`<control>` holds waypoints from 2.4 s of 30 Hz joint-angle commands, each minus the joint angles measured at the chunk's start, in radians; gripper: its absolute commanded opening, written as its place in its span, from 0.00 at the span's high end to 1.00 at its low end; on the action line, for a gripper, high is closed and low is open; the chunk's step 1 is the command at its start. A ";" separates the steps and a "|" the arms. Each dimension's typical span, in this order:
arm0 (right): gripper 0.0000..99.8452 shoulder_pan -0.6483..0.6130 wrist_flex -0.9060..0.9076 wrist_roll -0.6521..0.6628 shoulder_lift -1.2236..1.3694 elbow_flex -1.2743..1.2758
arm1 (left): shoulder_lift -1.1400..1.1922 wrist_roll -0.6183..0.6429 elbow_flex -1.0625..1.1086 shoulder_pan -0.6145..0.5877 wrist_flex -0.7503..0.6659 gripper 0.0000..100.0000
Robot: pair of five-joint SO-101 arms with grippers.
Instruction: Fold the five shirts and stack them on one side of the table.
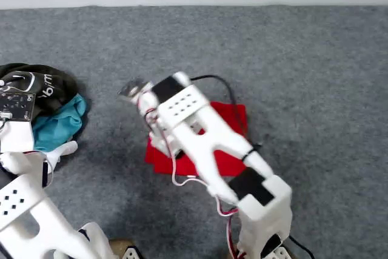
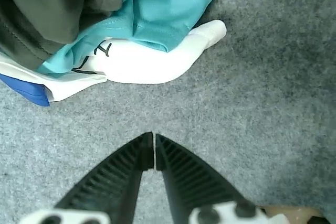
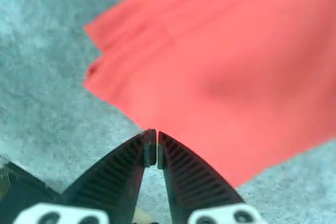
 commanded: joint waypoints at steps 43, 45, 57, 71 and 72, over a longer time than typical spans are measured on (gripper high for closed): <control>0.99 0.377 -0.355 -0.043 -0.018 0.575 | -0.023 0.043 -0.007 -0.120 -0.034 0.98; 0.99 0.415 -0.291 0.020 -0.054 0.540 | -0.023 0.043 -0.007 -0.120 -0.034 0.98; 0.99 0.748 -0.194 0.838 -0.208 0.356 | -0.023 0.043 -0.008 -0.120 -0.038 0.98; 0.99 0.690 -0.552 0.979 0.065 0.107 | -0.021 0.043 0.036 -0.120 -0.034 0.98; 0.99 0.688 -0.556 0.974 0.068 0.107 | -0.023 0.043 0.047 -0.120 -0.032 0.98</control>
